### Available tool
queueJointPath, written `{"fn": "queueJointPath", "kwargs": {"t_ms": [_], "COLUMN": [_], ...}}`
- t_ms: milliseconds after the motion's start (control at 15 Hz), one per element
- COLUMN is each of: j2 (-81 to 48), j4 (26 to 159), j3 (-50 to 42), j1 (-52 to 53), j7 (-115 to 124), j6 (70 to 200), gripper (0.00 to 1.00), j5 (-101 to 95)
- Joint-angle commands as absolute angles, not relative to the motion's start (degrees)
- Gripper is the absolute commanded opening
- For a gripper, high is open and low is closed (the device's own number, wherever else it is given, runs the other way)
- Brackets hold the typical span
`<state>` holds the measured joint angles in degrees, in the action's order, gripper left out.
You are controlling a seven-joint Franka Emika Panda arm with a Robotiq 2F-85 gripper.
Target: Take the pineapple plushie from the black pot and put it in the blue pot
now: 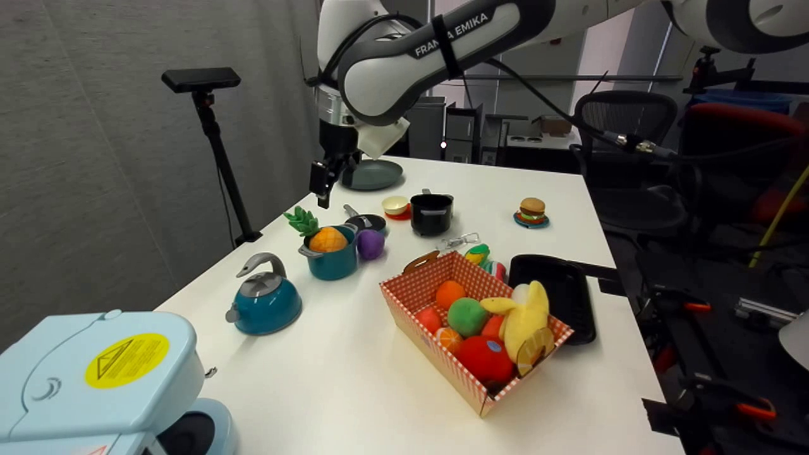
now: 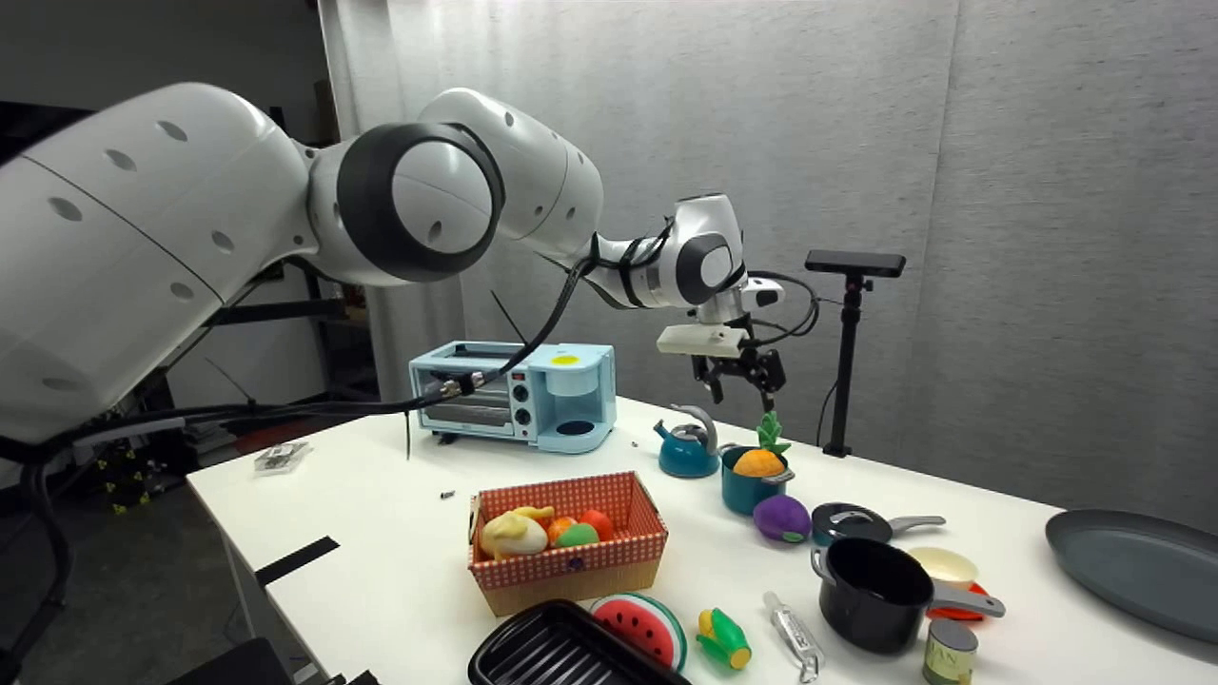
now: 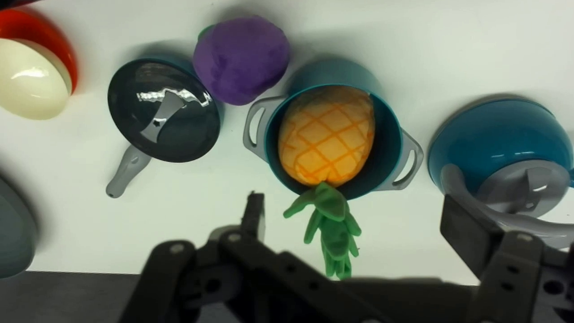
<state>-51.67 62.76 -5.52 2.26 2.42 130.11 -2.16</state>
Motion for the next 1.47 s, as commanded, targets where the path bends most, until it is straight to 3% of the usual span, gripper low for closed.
{"fn": "queueJointPath", "kwargs": {"t_ms": [0, 667, 1400], "j2": [-44.32, -28.36, -2.01], "j4": [76.48, 103.10, 135.38], "j3": [-5.72, -5.98, -3.85], "j1": [2.94, 5.16, 5.46], "j7": [3.44, 3.02, 3.48], "j6": [137.71, 149.75, 148.11], "gripper": [1.00, 1.00, 1.00], "j5": [-4.57, -9.90, -18.64]}}
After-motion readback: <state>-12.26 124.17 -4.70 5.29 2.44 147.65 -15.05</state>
